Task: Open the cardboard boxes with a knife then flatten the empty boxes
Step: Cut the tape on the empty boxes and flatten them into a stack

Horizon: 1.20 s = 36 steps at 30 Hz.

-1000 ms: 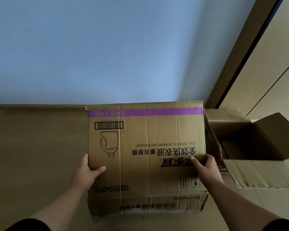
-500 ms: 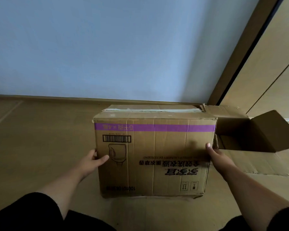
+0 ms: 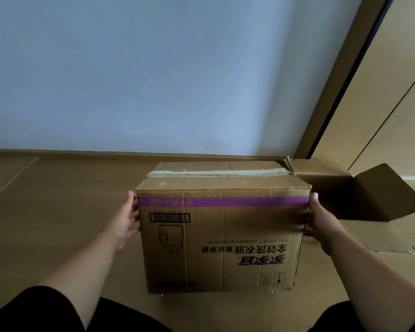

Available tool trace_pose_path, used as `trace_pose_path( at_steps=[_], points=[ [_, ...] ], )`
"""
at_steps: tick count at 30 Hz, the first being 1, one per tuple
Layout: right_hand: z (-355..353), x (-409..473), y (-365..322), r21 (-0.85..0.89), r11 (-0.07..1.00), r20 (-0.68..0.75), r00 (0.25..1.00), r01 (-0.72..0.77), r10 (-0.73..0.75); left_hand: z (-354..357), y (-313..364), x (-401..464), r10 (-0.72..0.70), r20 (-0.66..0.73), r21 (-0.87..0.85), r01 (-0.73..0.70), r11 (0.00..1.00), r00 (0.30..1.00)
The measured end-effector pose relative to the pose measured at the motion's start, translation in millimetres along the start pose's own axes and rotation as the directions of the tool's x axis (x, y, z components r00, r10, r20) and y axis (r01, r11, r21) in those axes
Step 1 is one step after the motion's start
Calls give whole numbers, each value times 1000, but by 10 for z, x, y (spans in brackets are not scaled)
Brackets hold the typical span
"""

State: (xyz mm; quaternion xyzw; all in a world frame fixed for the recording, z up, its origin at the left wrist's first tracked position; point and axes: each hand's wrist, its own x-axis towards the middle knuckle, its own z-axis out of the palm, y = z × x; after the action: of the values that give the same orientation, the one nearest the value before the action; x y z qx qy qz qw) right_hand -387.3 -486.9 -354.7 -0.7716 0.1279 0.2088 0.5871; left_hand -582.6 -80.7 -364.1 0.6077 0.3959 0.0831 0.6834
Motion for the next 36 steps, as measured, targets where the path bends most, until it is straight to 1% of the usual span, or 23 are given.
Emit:
trace_pose_path(
  at_steps=[3, 6, 8, 10, 11, 14, 20, 25, 28, 32, 36],
  points=[
    [76, 79, -67, -95, 995, -33, 999, 14, -17, 70, 35, 95, -28, -17, 49, 29, 998, 999],
    [-44, 180, -122, -109, 992, -70, 996, -68, 61, 38, 110, 194, -86, -47, 99, 90, 991, 995],
    [-162, 215, -120, -138, 984, -22, 994, -111, 109, 20, 134, 236, -130, -32, 101, 132, 986, 991],
    [-210, 201, -125, -139, 984, 42, 992, -108, 115, 20, 138, 249, -148, -1, 81, 148, 986, 989],
    [-200, 176, -133, -122, 988, 50, 993, -97, 104, 15, 138, 253, -146, 15, 62, 145, 987, 989],
    [-143, 146, -161, -114, 993, -14, 999, -44, 43, -1, 140, 256, -104, 44, 16, 104, 994, 994],
    [-97, 58, -296, -31, 996, -97, 992, 84, -87, -60, 208, 240, 66, 121, -138, -49, 989, 990],
    [-61, -1, -370, 31, 984, -142, 976, 174, -168, -2, 372, 228, 256, 60, -290, -229, 929, 965],
    [1, -22, -377, -20, 986, -149, 974, 168, -169, 77, 384, 254, 257, 15, -270, -243, 931, 966],
    [73, -86, -353, -165, 978, -147, 977, 127, -151, 145, 295, 258, 231, 23, -209, -222, 953, 973],
    [40, -101, -393, -233, 968, -145, 980, 98, -134, 147, 312, 227, 188, 25, -137, -183, 974, 982]
  ],
)
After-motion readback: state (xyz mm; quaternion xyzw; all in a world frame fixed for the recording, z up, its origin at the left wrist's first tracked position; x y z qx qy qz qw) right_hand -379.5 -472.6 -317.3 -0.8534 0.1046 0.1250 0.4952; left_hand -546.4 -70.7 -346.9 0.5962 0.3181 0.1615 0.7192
